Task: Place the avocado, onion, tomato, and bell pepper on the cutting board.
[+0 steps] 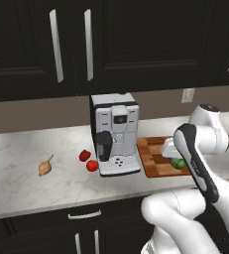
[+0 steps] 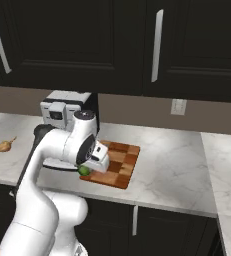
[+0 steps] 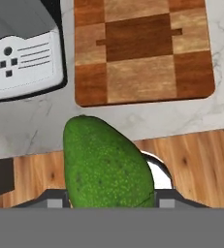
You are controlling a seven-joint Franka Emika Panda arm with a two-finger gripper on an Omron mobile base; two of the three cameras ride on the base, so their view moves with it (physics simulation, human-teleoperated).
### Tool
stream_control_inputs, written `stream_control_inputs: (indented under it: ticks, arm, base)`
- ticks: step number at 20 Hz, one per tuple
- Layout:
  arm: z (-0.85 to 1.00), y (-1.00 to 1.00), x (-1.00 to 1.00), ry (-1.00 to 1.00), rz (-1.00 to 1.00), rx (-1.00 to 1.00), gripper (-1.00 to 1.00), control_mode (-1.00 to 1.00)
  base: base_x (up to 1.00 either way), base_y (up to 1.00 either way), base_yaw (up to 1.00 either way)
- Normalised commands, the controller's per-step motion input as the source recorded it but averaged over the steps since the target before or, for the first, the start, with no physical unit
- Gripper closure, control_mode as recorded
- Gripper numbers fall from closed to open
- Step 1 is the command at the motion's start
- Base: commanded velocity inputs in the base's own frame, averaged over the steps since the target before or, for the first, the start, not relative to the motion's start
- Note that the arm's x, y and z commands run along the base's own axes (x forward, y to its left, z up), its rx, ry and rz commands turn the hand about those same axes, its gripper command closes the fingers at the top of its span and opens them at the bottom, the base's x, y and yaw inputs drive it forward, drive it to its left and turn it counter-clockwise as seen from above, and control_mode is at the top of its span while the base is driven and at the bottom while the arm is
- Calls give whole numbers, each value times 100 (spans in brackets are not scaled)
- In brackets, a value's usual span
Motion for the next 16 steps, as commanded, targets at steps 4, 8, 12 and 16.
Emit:
stream_control_inputs:
  ticks: [4,8,12,16]
  arm:
    - [3,-50,64,16,0,0,100,-100]
    - [0,-4,93,21,0,-2,100,-100]
    - [-18,0,87,13,-1,-2,100,-100]
    - [-42,-2,68,4,-1,0,100,-100]
  base:
    - [0,0,0]
    - [0,0,0]
    - [0,0,0]
    - [0,0,0]
